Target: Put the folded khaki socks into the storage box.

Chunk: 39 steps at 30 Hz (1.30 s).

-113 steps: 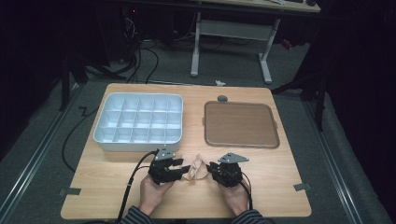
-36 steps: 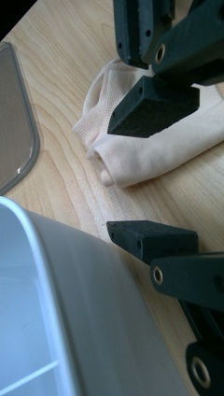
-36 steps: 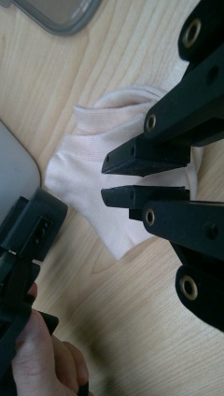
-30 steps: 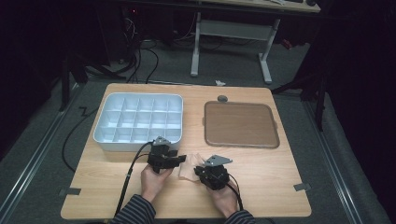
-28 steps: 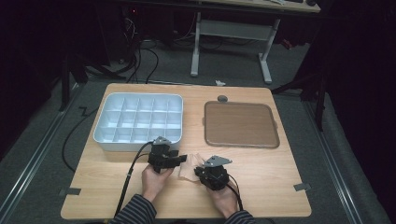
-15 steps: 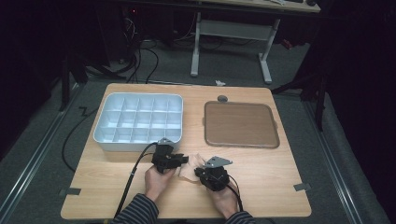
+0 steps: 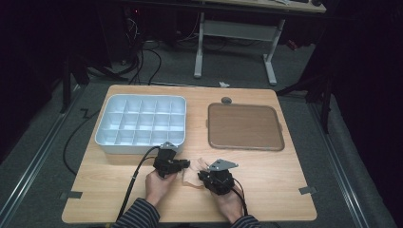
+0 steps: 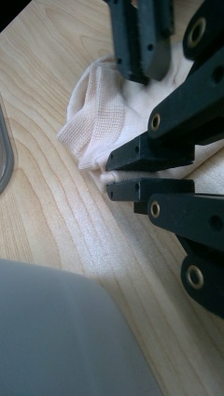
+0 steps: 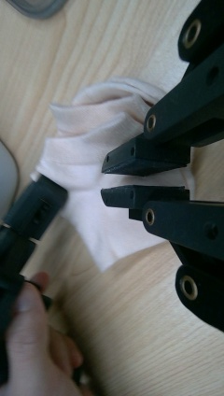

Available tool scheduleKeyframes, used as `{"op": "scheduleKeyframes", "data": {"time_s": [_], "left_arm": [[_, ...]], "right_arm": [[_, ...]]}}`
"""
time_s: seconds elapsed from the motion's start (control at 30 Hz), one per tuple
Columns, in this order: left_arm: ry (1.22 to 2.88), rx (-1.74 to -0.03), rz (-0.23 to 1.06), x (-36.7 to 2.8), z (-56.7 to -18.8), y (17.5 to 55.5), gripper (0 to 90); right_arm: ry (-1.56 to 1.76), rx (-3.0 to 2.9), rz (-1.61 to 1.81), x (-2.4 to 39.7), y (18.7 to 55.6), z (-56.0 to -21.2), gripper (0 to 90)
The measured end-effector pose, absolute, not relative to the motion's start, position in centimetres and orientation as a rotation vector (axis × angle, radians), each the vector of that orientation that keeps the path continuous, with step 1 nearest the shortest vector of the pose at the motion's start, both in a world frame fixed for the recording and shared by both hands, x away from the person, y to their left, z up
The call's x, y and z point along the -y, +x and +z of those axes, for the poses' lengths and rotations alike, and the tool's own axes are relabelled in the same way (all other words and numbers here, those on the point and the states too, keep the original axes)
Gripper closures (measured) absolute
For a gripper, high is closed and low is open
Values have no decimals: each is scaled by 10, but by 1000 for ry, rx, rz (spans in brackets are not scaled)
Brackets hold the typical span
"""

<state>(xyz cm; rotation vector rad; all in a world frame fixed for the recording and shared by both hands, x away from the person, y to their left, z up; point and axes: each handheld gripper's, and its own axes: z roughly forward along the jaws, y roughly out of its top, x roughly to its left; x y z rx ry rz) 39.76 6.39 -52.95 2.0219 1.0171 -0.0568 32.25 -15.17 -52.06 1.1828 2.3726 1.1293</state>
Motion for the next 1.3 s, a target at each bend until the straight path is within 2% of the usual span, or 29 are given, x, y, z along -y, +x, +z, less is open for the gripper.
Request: {"op": "scheduleKeyframes", "data": {"time_s": [0.27, 0.5, 1.3], "left_arm": [[2024, -1004, -57, -63, -528, 395, 845], [2020, -1000, -64, -64, -528, 394, 846], [1960, -981, -96, -72, -514, 386, 852]], "right_arm": [[1201, -2332, 1138, 142, 338, -509, 858], [1261, -2339, 1085, 139, 352, -520, 892], [1266, -2331, 1051, 138, 351, -522, 899]]}}
